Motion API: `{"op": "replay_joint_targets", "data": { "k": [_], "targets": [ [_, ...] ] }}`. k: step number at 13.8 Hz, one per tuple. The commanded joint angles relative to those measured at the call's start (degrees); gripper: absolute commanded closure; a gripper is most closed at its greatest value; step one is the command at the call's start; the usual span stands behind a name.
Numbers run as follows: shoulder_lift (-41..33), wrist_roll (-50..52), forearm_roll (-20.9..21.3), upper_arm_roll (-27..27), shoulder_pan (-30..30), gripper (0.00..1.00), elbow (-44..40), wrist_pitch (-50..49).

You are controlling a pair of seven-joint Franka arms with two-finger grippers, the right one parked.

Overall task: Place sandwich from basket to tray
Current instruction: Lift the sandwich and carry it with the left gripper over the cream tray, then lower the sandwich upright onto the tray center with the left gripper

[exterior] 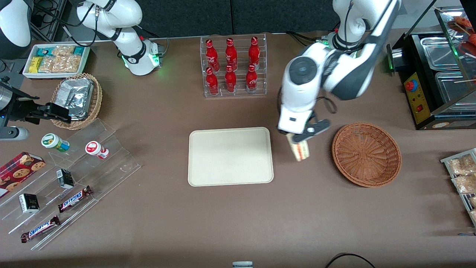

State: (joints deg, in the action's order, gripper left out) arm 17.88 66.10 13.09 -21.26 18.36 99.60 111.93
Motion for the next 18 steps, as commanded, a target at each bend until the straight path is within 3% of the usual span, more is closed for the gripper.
{"op": "replay_joint_targets", "data": {
  "k": [1, 4, 11, 18],
  "targets": [
    [7.32, 1.31, 3.34, 0.25, 5.09, 0.80, -6.43, -0.75],
    [10.50, 1.39, 5.71, 0.34, 9.49, 0.80, -6.80, 4.50],
    [16.39, 1.66, 10.46, 0.34, 13.28, 0.80, -7.14, 11.46],
    [20.61, 3.50, 13.90, 0.52, 13.46, 0.80, -7.14, 16.39]
  ]
}}
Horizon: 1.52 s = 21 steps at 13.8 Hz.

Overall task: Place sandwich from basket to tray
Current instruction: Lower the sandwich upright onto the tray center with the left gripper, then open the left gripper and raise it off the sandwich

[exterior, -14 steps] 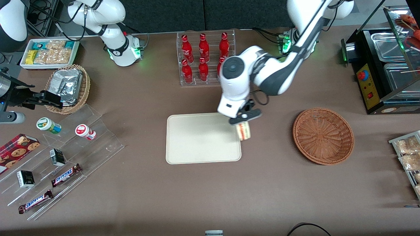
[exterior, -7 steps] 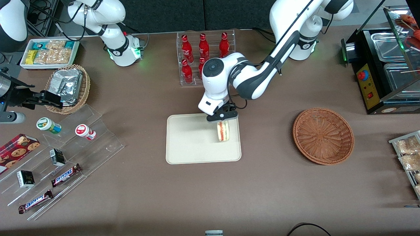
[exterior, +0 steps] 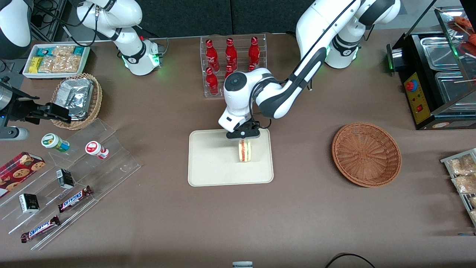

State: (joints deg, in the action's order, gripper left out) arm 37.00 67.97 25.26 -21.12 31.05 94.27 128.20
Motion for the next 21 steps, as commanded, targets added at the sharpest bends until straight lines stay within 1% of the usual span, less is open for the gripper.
{"op": "replay_joint_targets", "data": {
  "k": [1, 3, 9, 10, 11, 12, 14, 17, 19, 21],
  "targets": [
    [2.28, 1.64, 1.72, 0.46, 0.77, 0.80, -1.81, 1.86],
    [3.08, 1.55, 1.72, 0.73, 0.68, 0.80, -2.07, 3.81],
    [5.37, 1.20, 1.64, 1.43, 0.50, 0.80, -4.53, 3.81],
    [5.37, 1.20, 1.72, 1.52, 0.50, 0.65, -4.53, 3.81],
    [5.37, 1.46, 1.64, 1.52, 0.50, 0.19, -4.53, 3.73],
    [5.28, 1.72, 1.29, 1.52, 0.50, 0.02, -4.53, 3.47],
    [4.58, 1.73, 1.20, 1.52, 0.06, 0.01, -4.53, 2.85],
    [1.34, 1.99, 0.49, 1.52, -0.11, 0.01, -6.54, -3.81],
    [-1.39, 3.65, -1.96, 1.52, -0.99, 0.01, -8.04, -7.51],
    [-5.16, 3.66, -2.49, 1.52, -2.91, 0.01, -7.96, -10.85]
  ]
}}
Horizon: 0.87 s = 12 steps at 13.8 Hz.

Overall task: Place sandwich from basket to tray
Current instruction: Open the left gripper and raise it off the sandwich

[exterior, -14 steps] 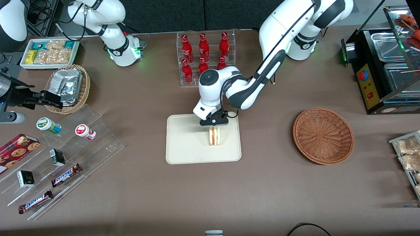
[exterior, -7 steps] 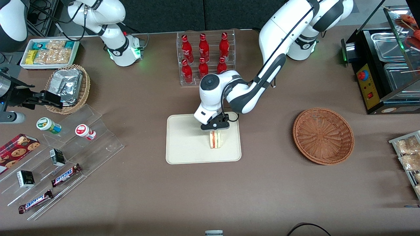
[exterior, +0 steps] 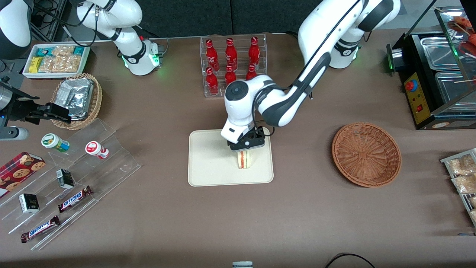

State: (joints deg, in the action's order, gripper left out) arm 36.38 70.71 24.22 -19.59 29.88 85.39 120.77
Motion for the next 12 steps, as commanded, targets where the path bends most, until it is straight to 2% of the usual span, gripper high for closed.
{"op": "replay_joint_targets", "data": {
  "k": [1, 3, 7, 12],
  "targets": [
    [-7.09, 0.84, -2.41, -0.10, -3.50, 0.01, 1.10, -5.26],
    [-11.92, -0.04, -5.66, -0.10, -6.05, 0.01, 1.36, -9.56],
    [-18.35, -1.79, -6.11, -0.02, -10.71, 0.01, 1.19, -16.95],
    [-26.35, -17.68, -12.69, -0.01, -19.05, 0.01, 0.92, -26.35]
  ]
}}
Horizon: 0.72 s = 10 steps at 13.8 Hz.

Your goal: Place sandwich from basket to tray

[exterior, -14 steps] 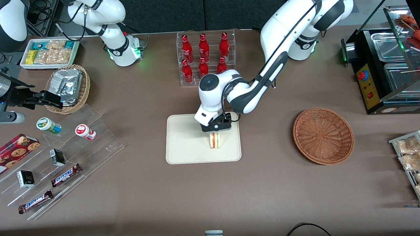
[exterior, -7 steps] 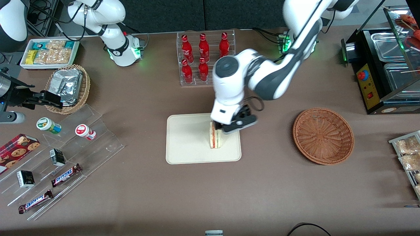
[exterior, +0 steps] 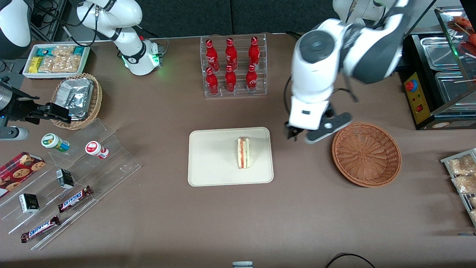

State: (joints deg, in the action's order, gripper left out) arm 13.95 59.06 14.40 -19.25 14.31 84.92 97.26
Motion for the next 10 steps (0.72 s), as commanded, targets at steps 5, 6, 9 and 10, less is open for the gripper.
{"op": "replay_joint_targets", "data": {
  "k": [5, 6, 9, 10],
  "targets": [
    [-10.15, -24.03, -8.59, -0.35, -14.46, 0.01, 0.95, -9.62],
    [-11.30, -27.47, -10.08, -0.18, -15.88, 0.01, 0.60, -11.46],
    [-14.02, -36.09, -11.58, 4.82, -15.72, 0.01, 0.51, -15.26],
    [-14.56, -40.03, -12.72, 6.49, -15.72, 0.01, 0.60, -16.22]
  ]
}}
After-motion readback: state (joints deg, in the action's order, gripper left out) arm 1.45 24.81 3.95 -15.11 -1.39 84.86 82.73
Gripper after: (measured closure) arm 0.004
